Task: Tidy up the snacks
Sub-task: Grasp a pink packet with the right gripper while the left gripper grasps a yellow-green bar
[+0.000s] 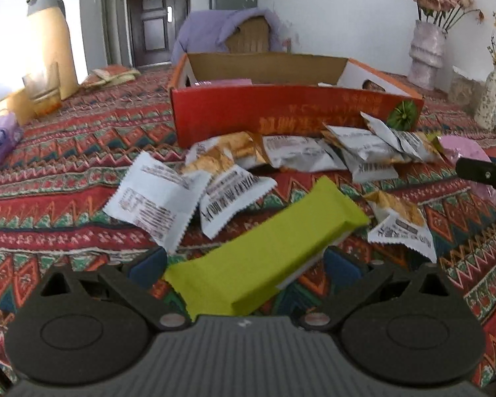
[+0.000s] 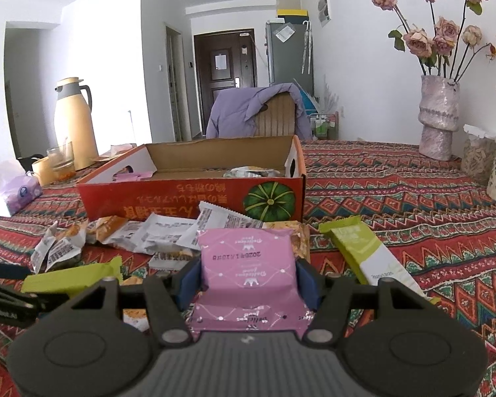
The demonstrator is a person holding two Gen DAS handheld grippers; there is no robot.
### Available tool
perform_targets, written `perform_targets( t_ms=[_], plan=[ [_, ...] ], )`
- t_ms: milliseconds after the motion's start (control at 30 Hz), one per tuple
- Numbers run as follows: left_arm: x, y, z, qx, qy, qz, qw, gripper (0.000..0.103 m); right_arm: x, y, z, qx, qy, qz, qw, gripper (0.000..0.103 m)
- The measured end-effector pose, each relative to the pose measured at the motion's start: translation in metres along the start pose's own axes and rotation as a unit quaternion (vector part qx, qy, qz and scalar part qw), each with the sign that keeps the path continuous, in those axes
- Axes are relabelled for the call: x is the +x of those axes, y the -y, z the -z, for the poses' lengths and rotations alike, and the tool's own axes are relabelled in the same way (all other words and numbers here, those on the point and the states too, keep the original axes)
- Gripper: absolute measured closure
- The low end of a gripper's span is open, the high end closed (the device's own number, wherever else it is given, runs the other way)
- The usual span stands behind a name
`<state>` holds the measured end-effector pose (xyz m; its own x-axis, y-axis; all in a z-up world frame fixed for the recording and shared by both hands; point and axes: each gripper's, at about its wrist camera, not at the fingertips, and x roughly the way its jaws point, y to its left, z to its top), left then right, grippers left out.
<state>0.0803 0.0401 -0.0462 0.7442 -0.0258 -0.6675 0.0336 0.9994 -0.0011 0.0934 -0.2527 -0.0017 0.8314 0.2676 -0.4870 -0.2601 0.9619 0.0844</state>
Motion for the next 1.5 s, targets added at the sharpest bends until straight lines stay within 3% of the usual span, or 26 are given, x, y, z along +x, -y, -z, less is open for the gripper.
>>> perform_targets(
  t_ms=[200,433,867,1000,1033,1167,1500],
  plan=[
    [-0.009,0.011,0.007,0.011,-0.012,0.014,0.9998,0.004,-0.001,0.003,0.001,0.005,0.001,0.001,1.0,0.042],
    [-0.017,0.026,0.007,0.029,-0.002,0.019,0.9994,0.029,-0.001,0.003,0.002,0.007,-0.001,-0.003,1.0,0.042],
    [0.015,0.041,-0.02,0.042,-0.012,0.004,0.999,0.03,-0.005,0.009,0.003,0.014,0.003,-0.005,1.0,0.042],
    [0.011,0.043,-0.017,0.025,-0.006,0.028,0.9993,0.064,-0.004,0.011,0.004,0.016,0.001,-0.005,1.0,0.042],
    [0.009,0.043,-0.017,0.022,-0.003,0.027,0.9994,0.065,-0.004,0.01,0.004,0.016,0.001,-0.006,1.0,0.042],
    [0.002,0.046,-0.014,0.021,0.002,0.041,0.9989,0.067,-0.004,0.009,0.004,0.015,0.001,-0.011,1.0,0.042],
    [-0.028,0.043,-0.025,0.01,0.059,0.026,0.9978,0.067,-0.006,0.007,0.002,0.012,0.006,-0.015,1.0,0.042]
  ],
)
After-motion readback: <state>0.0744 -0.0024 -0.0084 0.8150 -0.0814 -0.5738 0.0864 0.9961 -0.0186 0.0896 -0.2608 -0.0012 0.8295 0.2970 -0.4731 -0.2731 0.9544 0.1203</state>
